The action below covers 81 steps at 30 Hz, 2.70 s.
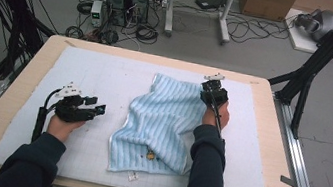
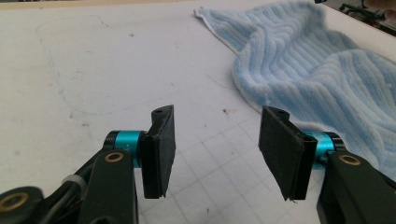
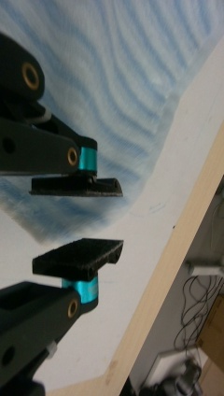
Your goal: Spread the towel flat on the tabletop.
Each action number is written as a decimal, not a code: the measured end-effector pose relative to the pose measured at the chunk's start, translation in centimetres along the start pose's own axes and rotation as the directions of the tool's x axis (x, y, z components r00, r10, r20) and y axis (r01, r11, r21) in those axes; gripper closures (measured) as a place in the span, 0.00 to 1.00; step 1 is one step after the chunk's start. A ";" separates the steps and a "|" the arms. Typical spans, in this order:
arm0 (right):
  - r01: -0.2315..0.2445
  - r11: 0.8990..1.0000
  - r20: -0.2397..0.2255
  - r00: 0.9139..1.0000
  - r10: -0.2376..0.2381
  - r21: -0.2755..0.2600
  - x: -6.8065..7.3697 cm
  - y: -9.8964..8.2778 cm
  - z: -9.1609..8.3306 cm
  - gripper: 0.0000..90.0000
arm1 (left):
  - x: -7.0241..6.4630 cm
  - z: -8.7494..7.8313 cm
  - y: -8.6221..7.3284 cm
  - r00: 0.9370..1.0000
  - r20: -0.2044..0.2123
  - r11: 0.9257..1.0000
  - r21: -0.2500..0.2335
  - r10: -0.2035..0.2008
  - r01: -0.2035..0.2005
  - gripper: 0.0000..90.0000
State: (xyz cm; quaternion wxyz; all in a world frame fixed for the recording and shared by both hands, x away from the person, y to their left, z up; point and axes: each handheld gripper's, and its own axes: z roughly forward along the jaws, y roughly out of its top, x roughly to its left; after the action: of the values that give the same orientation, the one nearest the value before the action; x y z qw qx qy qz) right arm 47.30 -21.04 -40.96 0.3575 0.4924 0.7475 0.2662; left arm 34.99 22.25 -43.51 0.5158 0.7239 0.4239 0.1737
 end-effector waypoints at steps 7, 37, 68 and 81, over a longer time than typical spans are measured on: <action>-0.061 0.995 -0.144 0.988 0.048 -0.083 -1.3 -1.1 -3.8 0.65 | -0.8 2.4 3.0 0.999 0.049 1.000 -0.013 -0.007 0.008 0.50; -0.144 0.988 -0.349 0.930 0.116 -0.056 -0.5 -10.5 -9.3 0.56 | -1.0 14.4 4.9 0.966 -0.164 0.968 0.188 0.200 -0.168 0.96; -0.002 0.999 -0.210 0.978 0.011 0.046 2.9 -3.1 -0.7 0.97 | 0.3 7.7 3.9 0.999 -0.044 0.999 0.033 -0.007 0.008 0.53; -0.125 0.990 -0.261 0.959 0.106 -0.058 0.2 -3.3 -4.4 0.69 | -2.0 7.4 2.2 0.999 0.030 0.995 0.101 0.026 -0.029 0.49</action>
State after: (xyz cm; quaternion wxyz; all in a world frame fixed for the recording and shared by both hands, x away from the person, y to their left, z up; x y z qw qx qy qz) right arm 41.97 -22.29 -40.80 0.2592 0.4831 0.7472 0.3758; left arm 39.88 16.01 -44.23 0.4820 0.7572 0.4150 0.1488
